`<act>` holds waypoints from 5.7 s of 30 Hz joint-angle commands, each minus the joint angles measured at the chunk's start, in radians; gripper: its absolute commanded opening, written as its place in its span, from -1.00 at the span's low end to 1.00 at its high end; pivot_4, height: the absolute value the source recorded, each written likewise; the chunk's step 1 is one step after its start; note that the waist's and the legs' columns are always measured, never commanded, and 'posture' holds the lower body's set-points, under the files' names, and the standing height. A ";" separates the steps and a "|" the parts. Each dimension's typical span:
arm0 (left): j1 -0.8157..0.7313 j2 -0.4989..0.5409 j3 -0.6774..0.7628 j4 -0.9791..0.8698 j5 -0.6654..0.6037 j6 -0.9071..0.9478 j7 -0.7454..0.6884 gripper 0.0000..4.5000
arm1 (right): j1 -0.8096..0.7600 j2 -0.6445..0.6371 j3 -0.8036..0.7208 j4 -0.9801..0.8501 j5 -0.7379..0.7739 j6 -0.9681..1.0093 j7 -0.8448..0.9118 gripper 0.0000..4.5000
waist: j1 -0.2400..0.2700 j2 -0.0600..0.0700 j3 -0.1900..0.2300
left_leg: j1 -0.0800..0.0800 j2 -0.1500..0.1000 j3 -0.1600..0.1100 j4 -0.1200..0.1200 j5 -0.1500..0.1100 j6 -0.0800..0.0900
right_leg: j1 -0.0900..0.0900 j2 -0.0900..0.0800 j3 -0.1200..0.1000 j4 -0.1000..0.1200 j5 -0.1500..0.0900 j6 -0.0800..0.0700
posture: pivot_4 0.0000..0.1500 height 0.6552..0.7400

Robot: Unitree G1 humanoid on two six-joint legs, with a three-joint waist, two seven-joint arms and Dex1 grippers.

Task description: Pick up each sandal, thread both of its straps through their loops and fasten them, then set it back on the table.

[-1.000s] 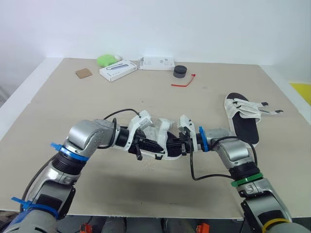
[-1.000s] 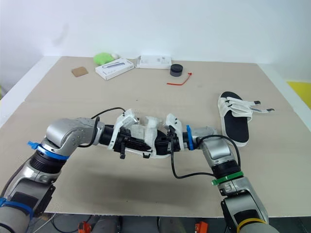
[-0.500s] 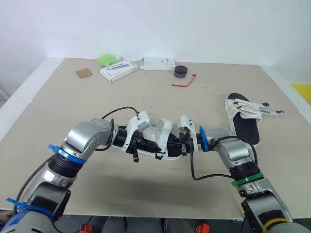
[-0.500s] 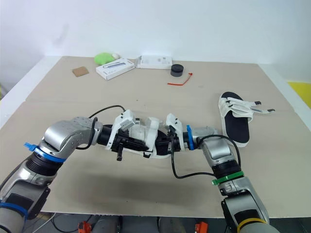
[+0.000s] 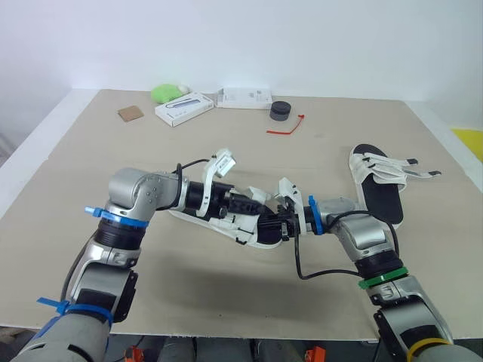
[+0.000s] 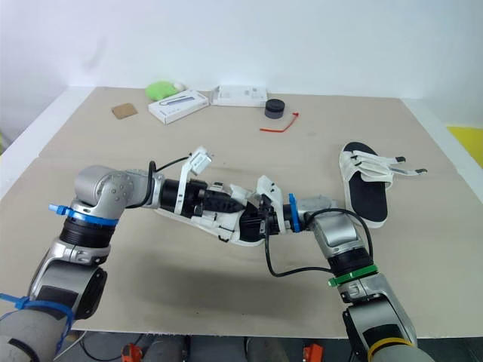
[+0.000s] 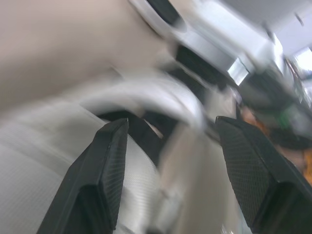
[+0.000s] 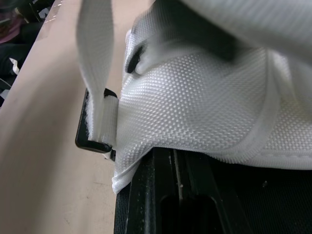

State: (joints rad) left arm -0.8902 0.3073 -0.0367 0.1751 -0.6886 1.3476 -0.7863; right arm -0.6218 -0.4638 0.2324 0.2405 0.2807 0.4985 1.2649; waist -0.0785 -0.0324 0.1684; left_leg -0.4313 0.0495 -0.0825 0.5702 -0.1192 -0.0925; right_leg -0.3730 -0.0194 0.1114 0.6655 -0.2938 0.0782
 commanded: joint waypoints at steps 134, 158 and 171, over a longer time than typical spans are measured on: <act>0.159 -0.172 0.411 0.057 -0.159 0.172 0.496 -0.98 | 0.051 -0.035 0.013 -0.039 0.036 0.033 -0.070 -1.00 | 0.014 0.005 0.011 | -0.004 -0.001 -0.003 0.015 0.002 0.001 | 0.002 -0.001 -0.001 0.001 0.008 0.004 | 1.00 1.00; 0.053 -0.260 0.623 0.097 -0.053 -0.015 0.983 -0.49 | 0.040 -0.023 0.013 -0.013 0.018 0.021 -0.051 -1.00 | -0.032 -0.004 -0.002 | 0.015 -0.004 -0.005 0.018 -0.002 -0.003 | -0.002 -0.020 -0.017 -0.016 0.012 -0.002 | 1.00 1.00; -0.288 -0.243 0.817 0.099 -0.846 0.027 0.853 -0.49 | -0.052 -0.057 0.003 0.093 -0.016 -0.007 0.021 -1.00 | 0.006 -0.005 0.024 | -0.018 -0.022 -0.026 0.013 0.007 -0.001 | -0.039 -0.051 -0.054 -0.035 0.079 0.011 | 1.00 1.00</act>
State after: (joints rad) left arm -1.1993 0.0436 0.7819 0.2712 -1.4305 1.3852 0.0563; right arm -0.6578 -0.5010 0.2492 0.3116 0.2746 0.5032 1.2742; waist -0.0730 -0.0371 0.1925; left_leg -0.4486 0.0275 -0.1082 0.5814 -0.1143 -0.0956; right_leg -0.4114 -0.0700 0.0582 0.6304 -0.2185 0.0898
